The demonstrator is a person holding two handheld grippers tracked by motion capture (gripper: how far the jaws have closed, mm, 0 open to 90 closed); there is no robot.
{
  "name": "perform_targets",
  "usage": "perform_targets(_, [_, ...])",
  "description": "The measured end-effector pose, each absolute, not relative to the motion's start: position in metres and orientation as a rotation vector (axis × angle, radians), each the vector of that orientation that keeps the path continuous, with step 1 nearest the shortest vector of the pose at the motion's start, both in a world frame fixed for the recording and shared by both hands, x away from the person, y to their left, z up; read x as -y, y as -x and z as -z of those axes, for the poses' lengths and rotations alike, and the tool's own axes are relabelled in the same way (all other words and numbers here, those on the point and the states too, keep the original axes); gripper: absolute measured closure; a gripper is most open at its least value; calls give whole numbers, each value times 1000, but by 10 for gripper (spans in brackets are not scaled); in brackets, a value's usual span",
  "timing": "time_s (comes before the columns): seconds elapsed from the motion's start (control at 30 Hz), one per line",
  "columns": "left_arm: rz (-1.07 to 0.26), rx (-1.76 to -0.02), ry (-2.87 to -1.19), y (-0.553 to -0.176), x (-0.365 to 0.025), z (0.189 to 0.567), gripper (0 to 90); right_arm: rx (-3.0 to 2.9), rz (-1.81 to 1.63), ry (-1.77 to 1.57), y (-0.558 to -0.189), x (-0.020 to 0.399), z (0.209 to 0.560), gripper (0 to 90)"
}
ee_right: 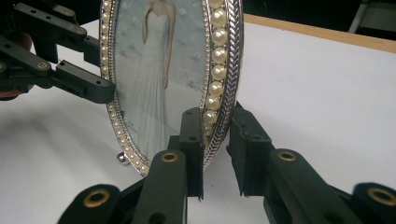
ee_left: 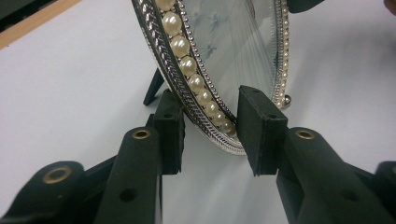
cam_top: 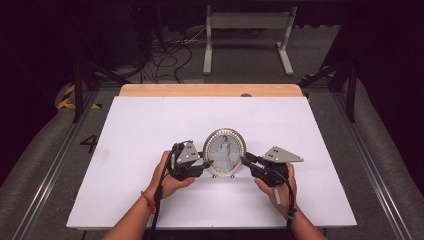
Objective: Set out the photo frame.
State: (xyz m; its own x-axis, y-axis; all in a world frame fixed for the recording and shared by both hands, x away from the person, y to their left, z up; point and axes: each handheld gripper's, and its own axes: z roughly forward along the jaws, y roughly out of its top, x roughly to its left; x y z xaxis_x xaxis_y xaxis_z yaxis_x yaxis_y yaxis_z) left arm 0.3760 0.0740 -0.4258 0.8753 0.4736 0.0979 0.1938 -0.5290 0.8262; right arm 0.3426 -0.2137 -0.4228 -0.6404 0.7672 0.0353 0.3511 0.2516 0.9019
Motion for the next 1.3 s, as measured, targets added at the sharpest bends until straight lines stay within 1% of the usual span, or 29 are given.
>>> perform_targets(0.17, [-432, -497, -2118, -374, -76, 424, 602, -2133, -1352, -1021, -341, 214, 424, 757])
perform_targets(0.27, [-460, -515, -2118, -373, -76, 424, 531, -2122, -1349, -1019, -339, 215, 425, 770])
perform_targets(0.33, [-476, -503, -2122, -372, -75, 424, 549, -2122, -1338, -1019, -337, 214, 426, 768])
perform_targets(0.43, [-496, -494, -2125, -371, -73, 424, 554, -2129, -1339, -1022, -336, 215, 427, 768])
perform_targets(0.5, [-517, -493, -2126, -371, -73, 424, 528, -2134, -1337, -1024, -335, 214, 429, 765])
perform_targets(0.63, [-560, -480, -2137, -369, -69, 423, 517, -2139, -1327, -1027, -335, 213, 430, 759])
perform_targets(0.8, [-553, -484, -2136, -370, -70, 423, 500, -2144, -1315, -1016, -334, 213, 429, 755])
perform_targets(0.97, [-585, -479, -2148, -369, -69, 421, 480, -2160, -1295, -992, -334, 212, 427, 745])
perform_targets(1.03, [-569, -484, -2126, -369, -68, 420, 474, -2167, -1284, -992, -334, 213, 426, 737])
perform_targets(1.07, [-569, -484, -2126, -369, -68, 420, 439, -2167, -1284, -992, -334, 213, 426, 737])
perform_targets(1.1, [-571, -492, -2141, -369, -68, 418, 430, -2171, -1278, -986, -334, 214, 425, 717])
perform_targets(1.2, [-548, -484, -2173, -367, -71, 416, 395, -2171, -1281, -972, -332, 215, 422, 701])
perform_targets(1.3, [-519, -486, -2206, -362, -78, 418, 329, -2199, -1304, -954, -331, 216, 419, 669])
